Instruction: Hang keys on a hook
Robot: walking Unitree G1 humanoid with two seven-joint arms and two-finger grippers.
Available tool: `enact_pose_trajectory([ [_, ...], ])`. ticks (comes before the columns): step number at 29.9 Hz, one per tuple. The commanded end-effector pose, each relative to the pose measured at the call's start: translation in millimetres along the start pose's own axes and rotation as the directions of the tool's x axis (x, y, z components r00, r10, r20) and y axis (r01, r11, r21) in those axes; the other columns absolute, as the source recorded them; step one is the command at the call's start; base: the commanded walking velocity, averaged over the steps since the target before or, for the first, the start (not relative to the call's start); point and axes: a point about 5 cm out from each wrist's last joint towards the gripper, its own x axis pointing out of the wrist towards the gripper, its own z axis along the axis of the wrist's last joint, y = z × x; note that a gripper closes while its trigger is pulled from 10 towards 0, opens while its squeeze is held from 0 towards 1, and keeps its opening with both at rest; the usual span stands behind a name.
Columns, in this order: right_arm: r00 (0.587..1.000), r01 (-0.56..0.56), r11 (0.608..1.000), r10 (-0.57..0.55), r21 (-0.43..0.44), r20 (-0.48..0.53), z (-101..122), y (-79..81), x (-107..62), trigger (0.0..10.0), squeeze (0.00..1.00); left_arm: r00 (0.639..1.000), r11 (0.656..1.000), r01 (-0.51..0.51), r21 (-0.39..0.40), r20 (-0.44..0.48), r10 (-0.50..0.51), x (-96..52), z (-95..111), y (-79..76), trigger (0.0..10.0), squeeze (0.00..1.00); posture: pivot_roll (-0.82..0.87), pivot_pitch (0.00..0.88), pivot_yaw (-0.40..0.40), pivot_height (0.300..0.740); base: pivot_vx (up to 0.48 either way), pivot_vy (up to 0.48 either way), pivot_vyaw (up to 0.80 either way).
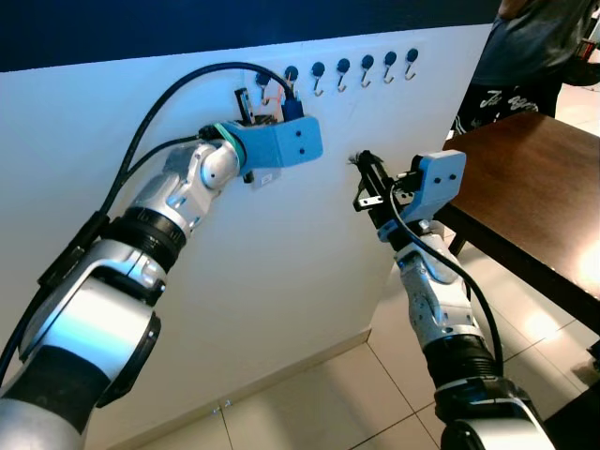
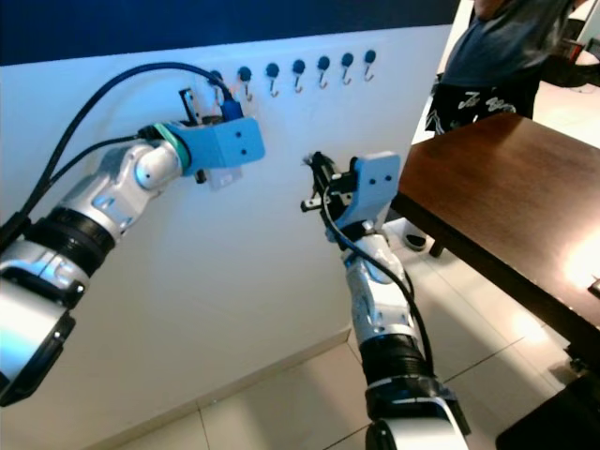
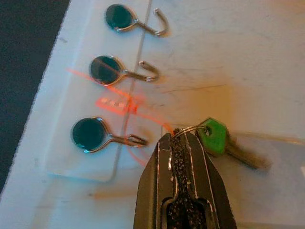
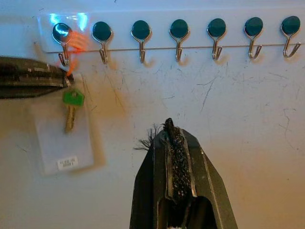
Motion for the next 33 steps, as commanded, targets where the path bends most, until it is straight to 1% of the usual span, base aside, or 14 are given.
enact_pose_trajectory([
  [1, 1.000, 0.008, 1.000, -0.008, 0.012, -0.007, -2.1, -0.5, -2.0, 10.0, 0.00, 1.000, 0.999, -0.004, 0.036, -0.010, 0.005, 1.1, -0.9, 5.7, 10.0, 0.00, 0.07, 0.003, 0.093, 0.740, 0.000, 0.000, 0.00],
  [9, 1.000, 0.010, 1.000, -0.009, 0.012, -0.009, -2.5, -1.0, -2.5, 10.0, 0.00, 1.000, 0.999, 0.004, 0.054, -0.006, -0.004, 1.7, -0.2, 9.0, 10.0, 0.00, 0.07, 0.005, 0.094, 0.740, 0.000, 0.000, 0.00],
  [12, 1.000, 0.009, 1.000, -0.009, 0.012, -0.009, -2.8, -0.7, -2.5, 10.0, 0.00, 0.995, 0.993, 0.099, 0.061, 0.026, -0.101, 0.3, 2.9, -10.0, 10.0, 0.00, 0.07, 0.002, 0.094, 0.740, 0.000, 0.000, 0.00],
  [14, 1.000, 0.009, 1.000, -0.009, 0.012, -0.009, -2.8, -0.7, -2.5, 10.0, 0.00, 0.995, 0.993, 0.099, 0.061, 0.026, -0.101, 0.3, 2.9, -10.0, 10.0, 0.00, 0.07, 0.002, 0.094, 0.740, 0.000, 0.000, 0.00],
  [18, 1.000, 0.007, 1.000, -0.007, 0.013, -0.010, -3.0, -0.4, -2.4, 10.0, 0.00, 0.988, 0.987, 0.151, 0.044, 0.036, -0.153, -1.5, 2.4, -25.1, 10.0, 0.00, 0.07, 0.001, 0.092, 0.740, 0.000, 0.000, 0.00],
  [20, 1.000, 0.004, 1.000, -0.004, 0.013, -0.010, -2.7, 0.4, -1.7, 10.0, 0.00, 0.987, 0.988, 0.152, 0.018, 0.043, -0.153, -2.0, 3.0, -33.7, 10.0, 0.00, 0.07, 0.001, 0.092, 0.740, 0.000, 0.000, 0.00],
  [23, 1.000, 0.002, 1.000, -0.002, 0.012, -0.009, -2.4, 0.5, -1.1, 10.0, 0.00, 0.994, 0.994, 0.102, -0.041, 0.038, -0.100, -0.9, 3.4, -33.0, 10.0, 0.00, 0.06, 0.000, 0.089, 0.740, 0.000, 0.000, 0.00],
  [24, 1.000, 0.002, 1.000, -0.002, 0.012, -0.008, -2.4, 0.5, -0.9, 10.0, 0.00, 0.997, 0.995, 0.064, -0.078, 0.040, -0.061, -0.2, 4.1, -29.9, 10.0, 0.39, 0.06, 0.000, 0.089, 0.740, 0.000, 0.000, 0.00],
  [25, 1.000, 0.002, 1.000, -0.002, 0.011, -0.007, -2.0, 0.4, -0.7, 10.0, 0.00, 0.999, 0.990, 0.028, -0.142, 0.041, -0.022, 0.0, 4.4, -25.7, 10.0, 1.00, 0.06, 0.000, 0.089, 0.740, 0.000, 0.000, 0.00],
  [27, 1.000, 0.001, 1.000, -0.001, 0.011, -0.006, -1.8, 0.3, -0.6, 10.0, 0.00, 0.999, 0.983, 0.007, -0.183, 0.042, 0.001, 0.0, 4.4, -23.0, 10.0, 1.00, 0.06, 0.000, 0.089, 0.740, 0.000, 0.000, 0.00],
  [30, 1.000, 0.002, 1.000, -0.002, 0.009, -0.004, -1.4, -0.5, -0.7, 10.0, 0.00, 0.995, 0.930, -0.067, -0.360, 0.049, 0.090, -2.0, 5.2, -13.7, 10.0, 1.00, 0.06, 0.000, 0.091, 0.740, 0.000, 0.000, 0.00],
  [31, 1.000, 0.002, 1.000, -0.002, 0.009, -0.004, -1.4, -0.5, -0.7, 10.0, 0.00, 0.995, 0.930, -0.067, -0.360, 0.049, 0.090, -2.0, 5.2, -13.7, 10.0, 1.00, 0.06, 0.000, 0.091, 0.740, 0.000, 0.000, 0.00],
  [32, 1.000, 0.002, 1.000, -0.002, 0.009, -0.001, -0.8, -0.7, -0.7, 10.0, 0.00, 0.992, 0.880, -0.071, -0.469, 0.056, 0.110, -3.9, 6.9, -13.6, 10.0, 0.00, 0.07, 0.000, 0.096, 0.740, 0.000, 0.000, 0.00],
  [33, 1.000, 0.002, 1.000, -0.002, 0.008, 0.002, -0.1, -0.7, -0.5, 10.0, 0.00, 0.989, 0.823, -0.069, -0.564, 0.067, 0.128, -7.1, 8.7, -15.5, 10.0, 0.00, 0.07, 0.000, 0.100, 0.740, 0.000, 0.000, 0.00],
])
